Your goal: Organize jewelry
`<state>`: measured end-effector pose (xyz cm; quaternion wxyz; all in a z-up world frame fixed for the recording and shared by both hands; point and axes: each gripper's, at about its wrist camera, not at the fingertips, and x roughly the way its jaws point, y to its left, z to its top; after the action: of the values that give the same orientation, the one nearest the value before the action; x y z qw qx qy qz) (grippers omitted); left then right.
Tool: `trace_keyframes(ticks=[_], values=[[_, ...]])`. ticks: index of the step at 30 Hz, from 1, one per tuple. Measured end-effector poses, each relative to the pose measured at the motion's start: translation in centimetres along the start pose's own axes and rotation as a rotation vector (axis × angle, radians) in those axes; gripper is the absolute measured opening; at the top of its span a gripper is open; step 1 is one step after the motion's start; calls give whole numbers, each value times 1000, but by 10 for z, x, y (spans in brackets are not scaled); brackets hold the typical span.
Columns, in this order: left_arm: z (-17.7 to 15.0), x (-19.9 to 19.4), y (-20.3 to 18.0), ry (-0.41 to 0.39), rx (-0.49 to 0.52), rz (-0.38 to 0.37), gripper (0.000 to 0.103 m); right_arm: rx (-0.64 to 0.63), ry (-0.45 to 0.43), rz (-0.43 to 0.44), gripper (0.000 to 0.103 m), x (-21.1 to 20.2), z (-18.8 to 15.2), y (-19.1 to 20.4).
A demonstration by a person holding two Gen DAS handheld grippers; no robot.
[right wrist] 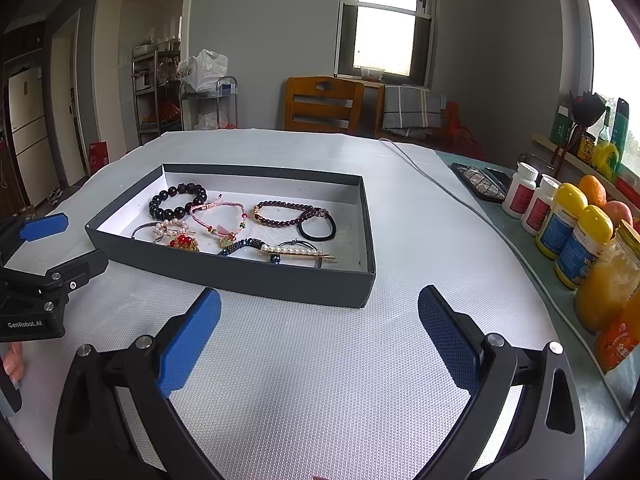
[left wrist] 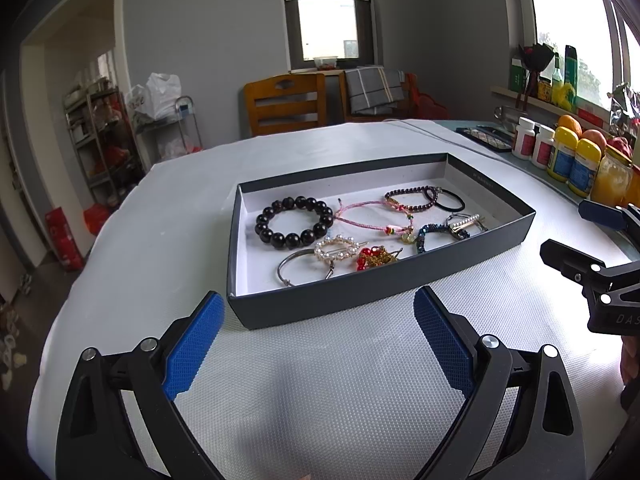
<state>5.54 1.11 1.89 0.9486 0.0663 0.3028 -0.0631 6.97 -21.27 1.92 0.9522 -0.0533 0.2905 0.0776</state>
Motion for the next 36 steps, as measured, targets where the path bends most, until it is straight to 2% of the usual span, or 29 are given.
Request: trace_keyframes(ticks=[9,15,36], values=[[0,0,0,-1,5,4,97,2,3,-1,97,0,0,0],[-2,-2,-2,-21,10,15,97,11,-32,-16,97,-6,-1,-2],[0,2,2,5,-16,-10,97,13,-22,-13,97,-4,-1,-3]])
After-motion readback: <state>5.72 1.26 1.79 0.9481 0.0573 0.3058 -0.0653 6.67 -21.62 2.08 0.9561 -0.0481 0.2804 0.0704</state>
